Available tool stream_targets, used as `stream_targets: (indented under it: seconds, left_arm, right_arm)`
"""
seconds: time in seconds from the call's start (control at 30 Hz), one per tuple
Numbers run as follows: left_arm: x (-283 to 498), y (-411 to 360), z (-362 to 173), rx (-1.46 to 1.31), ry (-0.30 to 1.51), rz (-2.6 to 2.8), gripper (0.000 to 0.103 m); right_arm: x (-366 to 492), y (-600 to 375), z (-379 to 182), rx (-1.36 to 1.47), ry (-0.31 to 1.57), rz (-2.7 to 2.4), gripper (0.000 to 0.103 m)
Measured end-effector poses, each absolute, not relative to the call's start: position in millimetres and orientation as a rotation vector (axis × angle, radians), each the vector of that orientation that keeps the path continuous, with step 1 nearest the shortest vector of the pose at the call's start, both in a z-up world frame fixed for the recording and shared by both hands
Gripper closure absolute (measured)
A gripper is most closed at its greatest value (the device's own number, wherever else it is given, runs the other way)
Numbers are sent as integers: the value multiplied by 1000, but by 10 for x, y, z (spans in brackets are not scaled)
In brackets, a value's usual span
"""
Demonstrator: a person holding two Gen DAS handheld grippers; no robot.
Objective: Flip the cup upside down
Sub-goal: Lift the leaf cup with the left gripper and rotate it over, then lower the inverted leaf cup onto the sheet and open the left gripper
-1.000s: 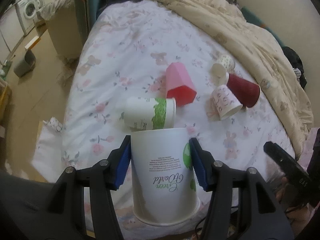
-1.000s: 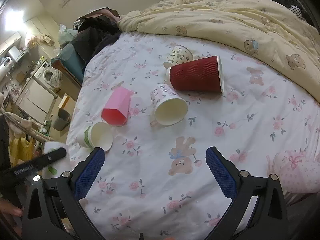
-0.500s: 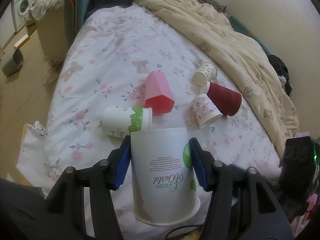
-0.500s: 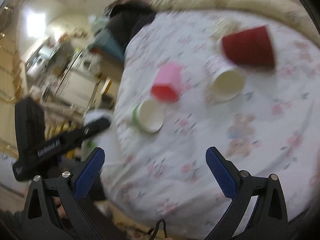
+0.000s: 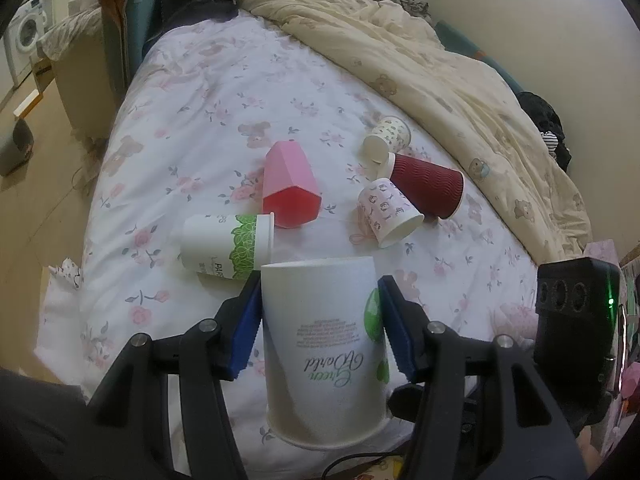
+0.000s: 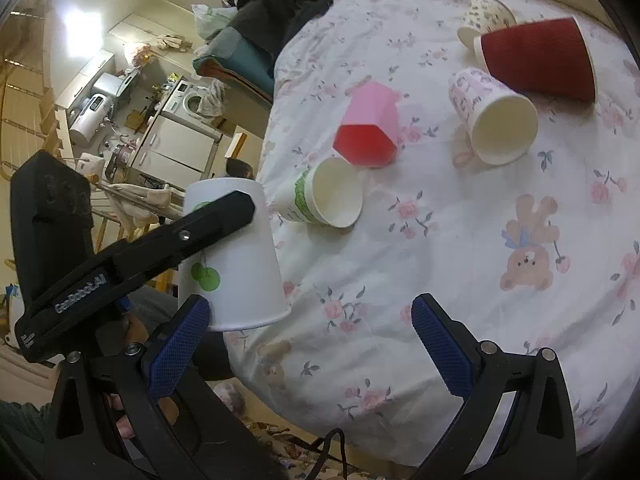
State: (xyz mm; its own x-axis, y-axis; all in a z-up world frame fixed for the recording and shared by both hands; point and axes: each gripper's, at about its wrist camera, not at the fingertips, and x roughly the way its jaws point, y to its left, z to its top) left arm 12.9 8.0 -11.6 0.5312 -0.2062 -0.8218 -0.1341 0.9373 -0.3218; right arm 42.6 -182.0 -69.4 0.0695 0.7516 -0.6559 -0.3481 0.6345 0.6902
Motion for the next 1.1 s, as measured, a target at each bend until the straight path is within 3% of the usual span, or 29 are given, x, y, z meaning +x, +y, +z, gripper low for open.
stream_targets:
  seconds: [0.4,0.73,1.1]
  left_arm:
    - [120,58,-93,-370,1007,-63,52]
    - [137,239,-135,-457,1017,-25,52]
    - [130,98,-110,-393,1047,-79,52]
  right_arm:
    - [436,-1803,-904,275,1320,743,0]
    - [450,-1876,-799,408,1285,834,0]
    - [482,-1861,-880,247,1302,677,0]
